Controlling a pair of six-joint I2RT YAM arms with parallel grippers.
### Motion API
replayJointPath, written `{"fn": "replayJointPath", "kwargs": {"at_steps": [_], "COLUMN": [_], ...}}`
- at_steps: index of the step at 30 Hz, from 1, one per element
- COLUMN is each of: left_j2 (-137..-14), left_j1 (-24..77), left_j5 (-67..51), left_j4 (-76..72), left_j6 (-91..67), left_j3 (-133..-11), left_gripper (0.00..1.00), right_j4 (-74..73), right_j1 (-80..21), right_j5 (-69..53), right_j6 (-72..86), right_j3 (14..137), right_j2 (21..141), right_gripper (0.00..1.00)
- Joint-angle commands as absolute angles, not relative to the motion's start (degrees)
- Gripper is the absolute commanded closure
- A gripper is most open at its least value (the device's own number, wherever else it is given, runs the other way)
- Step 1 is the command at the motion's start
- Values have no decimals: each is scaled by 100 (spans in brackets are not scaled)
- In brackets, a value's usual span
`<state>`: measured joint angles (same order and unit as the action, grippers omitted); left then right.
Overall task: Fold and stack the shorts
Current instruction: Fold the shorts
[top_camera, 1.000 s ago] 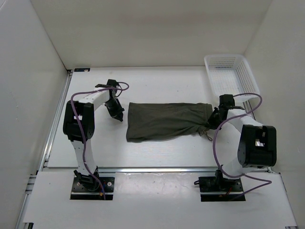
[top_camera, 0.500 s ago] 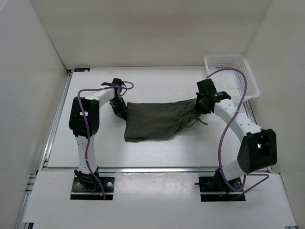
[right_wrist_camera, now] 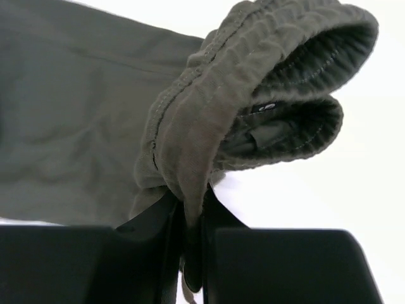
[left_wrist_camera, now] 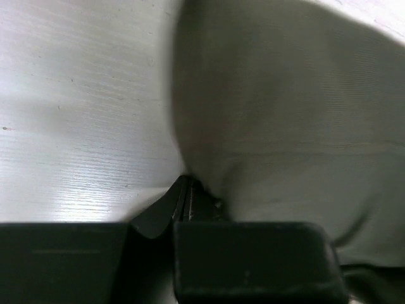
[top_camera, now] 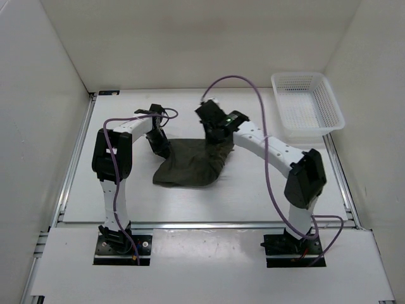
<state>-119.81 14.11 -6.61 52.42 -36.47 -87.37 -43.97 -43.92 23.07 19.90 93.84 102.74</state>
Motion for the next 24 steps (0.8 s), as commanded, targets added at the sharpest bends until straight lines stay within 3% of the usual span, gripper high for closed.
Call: {"fn": "replayJointPath", "kwargs": {"at_steps": [1, 7, 12, 24], "left_j2": [-11927, -11752, -11585, -11163], "left_j1": [1450, 1450, 1257, 1370], "left_j5": [-703, -650, -589, -422], "left_j4": [5150, 5150, 5150, 5150], "left_j6": [-3647, -3700, -3648, -3595], "left_j3": [-8648, -8534, -8368, -8068], "left_gripper": [90, 90, 90, 90], "right_j4": [-4456, -4693, -4746, -4280], "right_j1": [-5017, -5704, -5731, -3983], "right_j5": [2435, 2566, 2619, 2646], "right_j6": [1732, 1626, 1801, 2347], "right_j3": [10246, 11336, 11225, 7414], "right_j2": [10660, 11583, 11585, 8677], "right_gripper": [100, 100, 100, 100]}}
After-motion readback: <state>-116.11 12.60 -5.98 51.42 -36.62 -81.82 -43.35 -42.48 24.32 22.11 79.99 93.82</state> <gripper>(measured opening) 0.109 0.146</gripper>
